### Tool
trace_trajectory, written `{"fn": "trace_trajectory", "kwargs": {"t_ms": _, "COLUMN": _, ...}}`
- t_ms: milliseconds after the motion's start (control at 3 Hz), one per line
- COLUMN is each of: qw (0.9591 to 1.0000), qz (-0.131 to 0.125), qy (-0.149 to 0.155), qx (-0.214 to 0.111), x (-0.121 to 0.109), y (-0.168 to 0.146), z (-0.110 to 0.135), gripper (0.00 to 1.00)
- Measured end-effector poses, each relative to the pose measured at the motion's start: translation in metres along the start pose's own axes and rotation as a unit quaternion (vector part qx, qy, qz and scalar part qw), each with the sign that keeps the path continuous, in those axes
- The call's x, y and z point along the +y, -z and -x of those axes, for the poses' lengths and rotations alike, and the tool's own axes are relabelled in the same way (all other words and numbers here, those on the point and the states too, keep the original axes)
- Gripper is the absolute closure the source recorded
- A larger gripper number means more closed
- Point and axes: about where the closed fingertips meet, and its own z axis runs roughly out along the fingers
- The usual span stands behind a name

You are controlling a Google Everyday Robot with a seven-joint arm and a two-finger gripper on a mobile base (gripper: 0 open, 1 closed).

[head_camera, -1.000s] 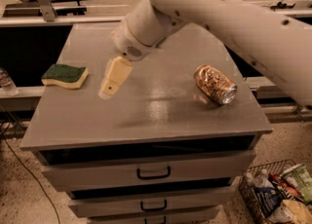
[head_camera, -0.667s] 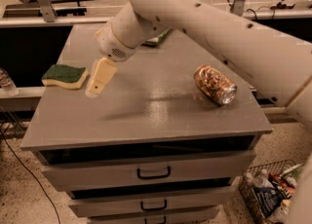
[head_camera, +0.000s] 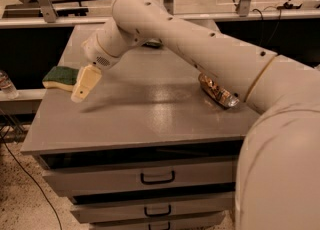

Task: Move sponge near green jalapeno chip bag

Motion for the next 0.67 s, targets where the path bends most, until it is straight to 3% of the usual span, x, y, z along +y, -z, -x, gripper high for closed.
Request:
{"fn": "trace_trajectory", "kwargs": {"t_ms": 333, "qw": 0.9996, "qz": 0.012, "qy": -0.025, "qx": -0.006, "x": -0.006, "y": -0.025, "z": -0.001, "gripper": 0.00}}
{"fn": "trace_trajectory", "kwargs": {"t_ms": 667, "qw": 0.9981, "qz": 0.028, "qy": -0.054, "qx": -0.009, "x": -0.009, "y": -0.044, "z": -0.001, "gripper": 0.18}}
